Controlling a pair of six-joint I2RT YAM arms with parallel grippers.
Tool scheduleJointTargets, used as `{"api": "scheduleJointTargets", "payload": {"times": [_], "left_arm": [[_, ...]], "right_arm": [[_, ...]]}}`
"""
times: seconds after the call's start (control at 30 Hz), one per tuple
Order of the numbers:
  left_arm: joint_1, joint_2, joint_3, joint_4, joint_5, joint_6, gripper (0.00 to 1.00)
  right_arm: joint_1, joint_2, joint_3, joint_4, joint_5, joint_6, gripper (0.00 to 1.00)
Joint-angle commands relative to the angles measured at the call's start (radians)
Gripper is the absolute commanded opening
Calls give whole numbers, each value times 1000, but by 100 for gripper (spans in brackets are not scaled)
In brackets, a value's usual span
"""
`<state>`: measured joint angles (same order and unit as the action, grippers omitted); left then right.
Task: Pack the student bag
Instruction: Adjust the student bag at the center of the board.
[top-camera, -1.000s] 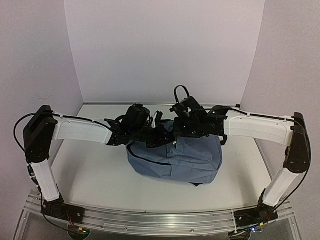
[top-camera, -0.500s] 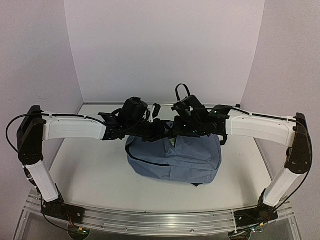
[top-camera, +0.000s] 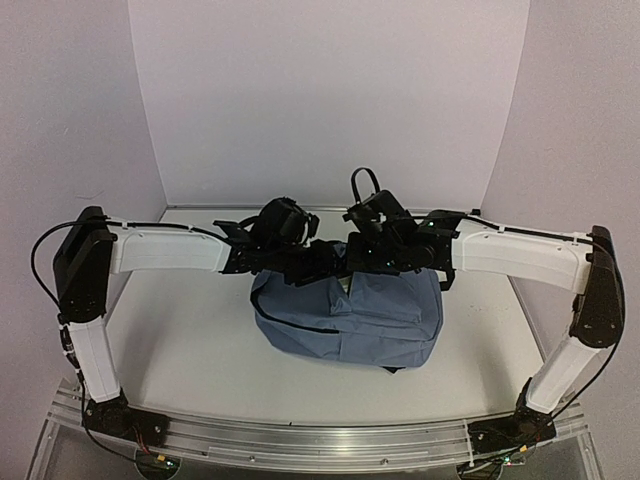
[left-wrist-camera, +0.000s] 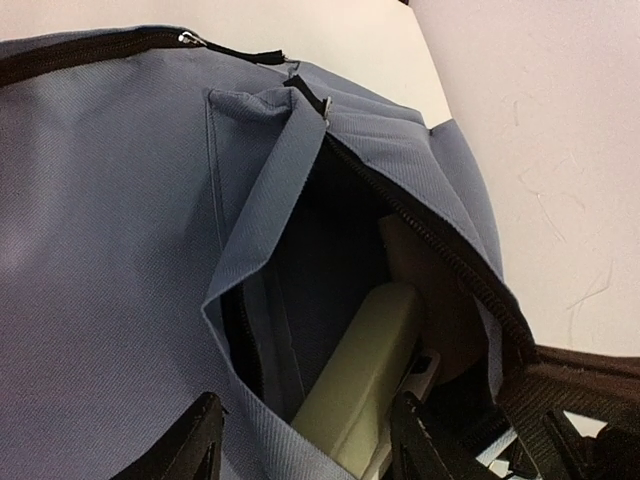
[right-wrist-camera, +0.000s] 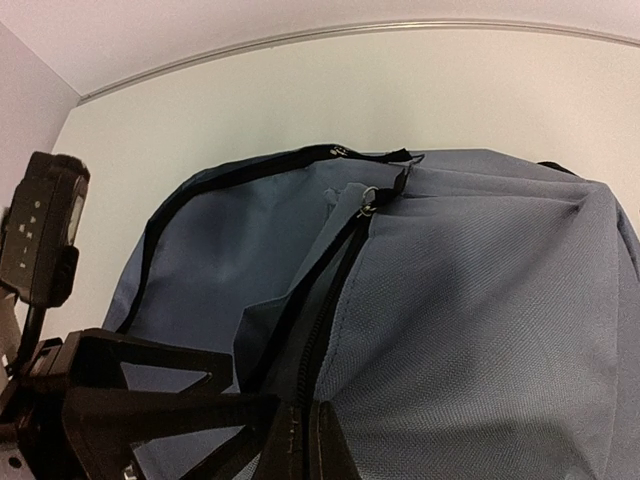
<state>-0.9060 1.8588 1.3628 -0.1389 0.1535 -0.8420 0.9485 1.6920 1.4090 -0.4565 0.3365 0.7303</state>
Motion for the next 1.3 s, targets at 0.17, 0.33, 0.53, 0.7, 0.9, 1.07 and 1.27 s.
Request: {"api": "scheduleJointTargets", "payload": {"times": [0.17, 0.33, 0.53, 0.7, 0.9, 1.07, 1.27], "left_arm": [[9, 67, 124, -52, -19, 11, 25], [9, 79, 143, -65, -13, 17, 2], [4, 11, 86, 113, 52, 76, 0], [4, 20, 100, 207, 183, 81, 0], [-9, 74, 43, 302, 298, -4, 0], [-29, 99, -41, 410, 342, -79, 0], [-25, -15, -111, 247, 67, -65, 0]], "right_arm": [[6, -52, 4, 117, -24, -2, 0], [7, -52, 0, 124, -46, -8, 0], [6, -54, -11, 137, -66, -3, 0], [7, -82, -23, 145, -51, 9, 0], [6, -106, -51, 145, -28, 23, 0], [6, -98, -64, 151, -36, 28, 0], [7, -72, -88, 172, -60, 49, 0]]}}
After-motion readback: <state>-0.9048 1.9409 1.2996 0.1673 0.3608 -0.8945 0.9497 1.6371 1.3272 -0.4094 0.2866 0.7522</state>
